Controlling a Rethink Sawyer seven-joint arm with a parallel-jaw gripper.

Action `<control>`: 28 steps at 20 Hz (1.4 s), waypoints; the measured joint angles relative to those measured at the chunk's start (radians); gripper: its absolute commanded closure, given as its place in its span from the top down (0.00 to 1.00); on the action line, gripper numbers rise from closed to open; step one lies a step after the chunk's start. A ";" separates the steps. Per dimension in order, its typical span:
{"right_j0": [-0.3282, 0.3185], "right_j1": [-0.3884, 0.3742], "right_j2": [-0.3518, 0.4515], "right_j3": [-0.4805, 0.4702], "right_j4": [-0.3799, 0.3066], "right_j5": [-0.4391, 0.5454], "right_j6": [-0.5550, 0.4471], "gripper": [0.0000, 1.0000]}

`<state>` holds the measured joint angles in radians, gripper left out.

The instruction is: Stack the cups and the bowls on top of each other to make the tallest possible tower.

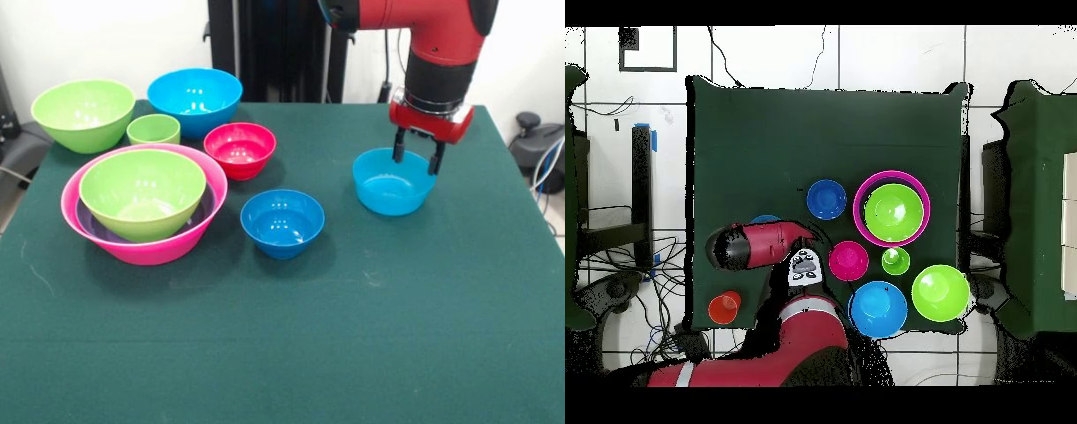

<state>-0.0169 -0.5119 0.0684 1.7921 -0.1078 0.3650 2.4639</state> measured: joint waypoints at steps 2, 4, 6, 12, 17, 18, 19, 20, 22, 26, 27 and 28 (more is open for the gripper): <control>0.001 0.000 0.000 0.000 0.000 0.000 0.000 1.00; 0.002 0.000 0.000 0.000 0.000 0.000 0.000 1.00; 0.005 0.000 0.000 0.000 0.000 0.000 0.000 1.00; 0.022 0.006 0.000 0.000 0.001 -0.013 0.000 1.00; 0.038 0.015 0.000 0.000 0.012 -0.029 0.000 1.00; 0.039 0.015 0.000 0.000 0.014 -0.029 0.000 1.00; 0.040 0.014 0.001 0.000 0.015 -0.029 0.000 1.00; 0.041 0.013 0.001 0.000 0.017 -0.029 0.000 1.00; 0.042 0.011 0.001 0.000 0.023 -0.029 0.000 1.00; 0.043 0.008 0.001 0.000 0.037 -0.029 0.000 1.00; 0.043 0.007 0.001 0.000 0.038 -0.029 0.000 1.00; 0.043 0.007 0.001 0.000 0.038 -0.029 0.000 1.00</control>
<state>0.0259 -0.5053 0.0692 1.7923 -0.0693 0.3363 2.4639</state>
